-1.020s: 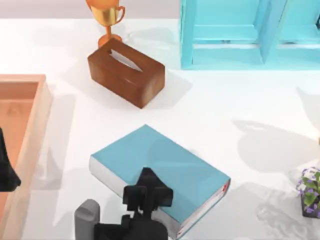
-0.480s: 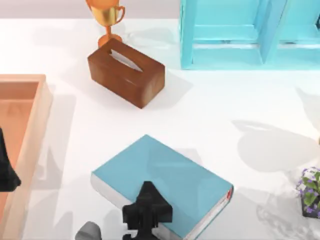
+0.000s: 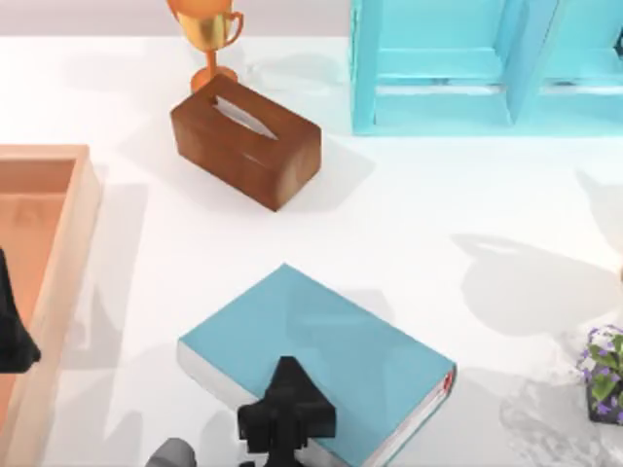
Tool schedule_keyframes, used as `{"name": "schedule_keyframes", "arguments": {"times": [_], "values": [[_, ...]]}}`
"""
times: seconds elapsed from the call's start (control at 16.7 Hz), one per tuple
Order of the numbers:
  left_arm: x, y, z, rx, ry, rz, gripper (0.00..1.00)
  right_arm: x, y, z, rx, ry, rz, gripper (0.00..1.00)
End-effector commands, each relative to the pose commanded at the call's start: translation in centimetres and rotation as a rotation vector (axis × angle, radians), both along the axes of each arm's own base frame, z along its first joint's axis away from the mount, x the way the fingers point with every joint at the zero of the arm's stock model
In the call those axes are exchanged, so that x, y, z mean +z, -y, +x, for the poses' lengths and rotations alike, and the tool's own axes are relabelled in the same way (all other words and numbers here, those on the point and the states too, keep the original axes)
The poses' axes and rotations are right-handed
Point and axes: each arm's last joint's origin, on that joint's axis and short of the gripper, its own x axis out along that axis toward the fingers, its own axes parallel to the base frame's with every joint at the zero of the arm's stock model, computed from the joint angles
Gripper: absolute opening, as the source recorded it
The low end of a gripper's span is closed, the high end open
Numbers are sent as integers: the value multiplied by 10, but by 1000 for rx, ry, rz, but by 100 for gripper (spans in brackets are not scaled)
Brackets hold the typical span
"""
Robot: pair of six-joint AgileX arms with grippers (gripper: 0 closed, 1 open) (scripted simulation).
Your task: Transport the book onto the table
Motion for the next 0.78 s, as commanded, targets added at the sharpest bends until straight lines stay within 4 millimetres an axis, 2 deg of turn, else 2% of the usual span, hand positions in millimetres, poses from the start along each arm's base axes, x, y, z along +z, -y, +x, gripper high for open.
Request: {"name": "schedule_keyframes", "arguments": {"times": [0.18, 0.42, 0.66, 0.78], "values": [[0, 0, 0, 0, 0, 0, 100, -8, 0, 0, -1, -6, 12, 0], [0, 0, 0, 0, 0, 0, 100, -29, 0, 0, 0, -1, 4, 0], [0, 0, 0, 0, 0, 0, 100, -30, 0, 0, 0, 0, 0, 0], [0, 0, 0, 0, 0, 0, 100, -30, 0, 0, 0, 0, 0, 15]]}}
